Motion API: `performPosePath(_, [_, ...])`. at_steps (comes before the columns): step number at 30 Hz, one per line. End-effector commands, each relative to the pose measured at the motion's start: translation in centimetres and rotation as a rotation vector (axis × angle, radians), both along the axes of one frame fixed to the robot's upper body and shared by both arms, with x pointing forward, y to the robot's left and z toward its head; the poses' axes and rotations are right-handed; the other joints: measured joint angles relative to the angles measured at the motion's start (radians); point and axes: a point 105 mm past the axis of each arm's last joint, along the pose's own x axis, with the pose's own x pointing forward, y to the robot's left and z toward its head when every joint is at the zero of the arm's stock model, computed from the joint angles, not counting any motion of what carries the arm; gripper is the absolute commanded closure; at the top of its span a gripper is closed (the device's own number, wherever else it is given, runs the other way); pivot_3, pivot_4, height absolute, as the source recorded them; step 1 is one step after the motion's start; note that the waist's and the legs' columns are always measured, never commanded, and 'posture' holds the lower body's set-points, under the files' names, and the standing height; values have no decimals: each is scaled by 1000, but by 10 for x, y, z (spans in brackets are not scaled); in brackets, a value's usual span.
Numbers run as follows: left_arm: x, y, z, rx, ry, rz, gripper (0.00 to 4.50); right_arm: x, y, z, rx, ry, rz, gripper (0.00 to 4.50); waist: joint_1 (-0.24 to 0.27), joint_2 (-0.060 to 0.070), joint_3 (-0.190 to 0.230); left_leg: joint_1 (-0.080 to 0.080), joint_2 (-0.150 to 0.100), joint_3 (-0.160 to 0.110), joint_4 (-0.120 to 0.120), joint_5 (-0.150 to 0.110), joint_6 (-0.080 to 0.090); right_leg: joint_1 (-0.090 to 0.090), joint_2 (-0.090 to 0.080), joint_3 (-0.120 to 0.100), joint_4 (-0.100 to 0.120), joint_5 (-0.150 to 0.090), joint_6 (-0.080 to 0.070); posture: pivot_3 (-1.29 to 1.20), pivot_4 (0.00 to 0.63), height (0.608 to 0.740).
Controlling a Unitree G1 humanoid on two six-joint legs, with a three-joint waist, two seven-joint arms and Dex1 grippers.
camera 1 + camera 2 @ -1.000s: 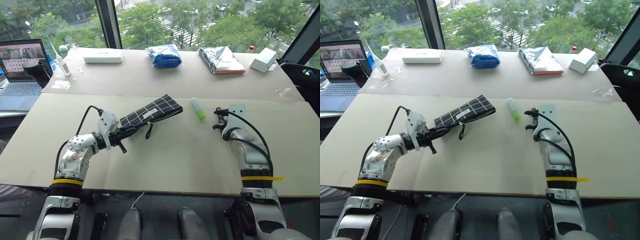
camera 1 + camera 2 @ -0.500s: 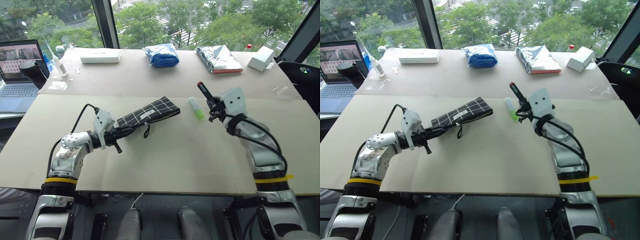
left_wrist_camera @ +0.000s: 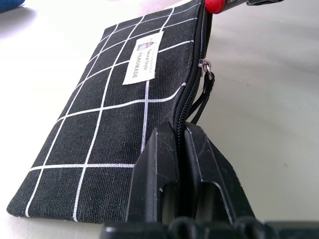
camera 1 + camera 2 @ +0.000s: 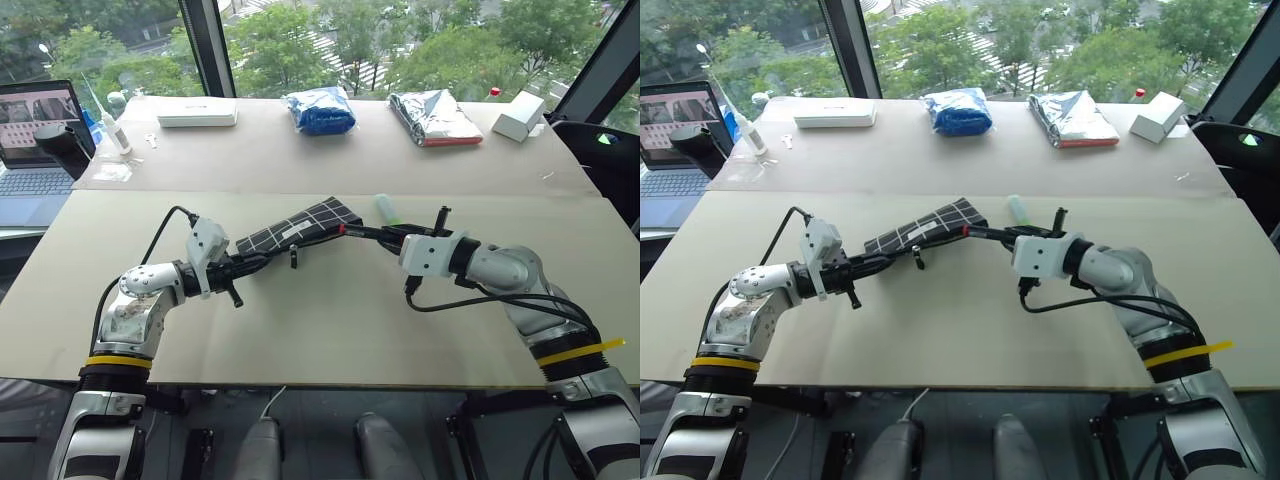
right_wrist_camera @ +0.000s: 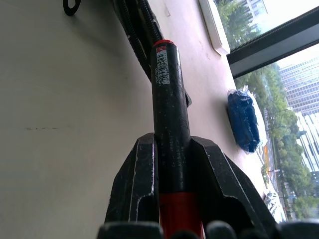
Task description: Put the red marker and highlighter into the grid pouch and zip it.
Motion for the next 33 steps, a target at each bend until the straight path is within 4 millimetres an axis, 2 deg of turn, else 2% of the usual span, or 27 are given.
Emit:
performPosePath(1, [-2, -2, 13, -13, -44, -17, 4500, 0, 9, 13, -17, -72, 38, 3900, 1, 0, 0, 0, 0, 0, 0, 0, 0, 0, 0, 0, 0, 0, 0, 0, 150, 740])
performPosePath(8, [-1, -5, 13, -18, -42, -24, 4500, 4, 15, 8, -76, -99, 57, 3900, 3, 0, 0, 0, 0, 0, 0, 0, 0, 0, 0, 0, 0, 0, 0, 0, 150, 740])
performPosePath(12, [0, -6, 13, -21, -41, -28, 4500, 10, 25, 9, -96, -124, 72, 3900, 2, 0, 0, 0, 0, 0, 0, 0, 0, 0, 0, 0, 0, 0, 0, 0, 150, 740])
performPosePath(15, [0, -7, 13, -23, -40, -33, 4500, 13, 39, 12, -102, -146, 107, 3900, -1, 0, 0, 0, 0, 0, 0, 0, 0, 0, 0, 0, 1, 0, 0, 0, 150, 740])
performPosePath(20, [1, -9, 13, -24, -39, -40, 4500, 7, 84, 7, -115, -162, 243, 3900, -6, 0, 0, 1, 0, 0, 0, 0, 0, 0, 0, 0, 1, 0, -1, 0, 150, 740])
performPosePath(25, [1, -10, 13, -27, -41, -43, 4500, 1, 118, 1, -111, -169, 336, 3900, -2, 0, 0, 0, 0, 0, 0, 0, 0, 0, 0, 0, 1, 0, -1, 0, 150, 740])
performPosePath(29, [1, -9, 14, -31, -41, -41, 4500, 2, 129, -1, -119, -179, 366, 3900, -3, 0, 0, 1, 0, -1, 0, 0, 0, 0, 0, 0, 2, 0, -1, 0, 150, 740])
performPosePath(33, [0, -6, 13, -31, -37, -39, 4500, 3, 131, -10, -168, -182, 393, 3900, -4, 0, 0, 1, 0, -1, 0, 0, 0, -1, 0, 0, 5, 0, -1, 0, 150, 740])
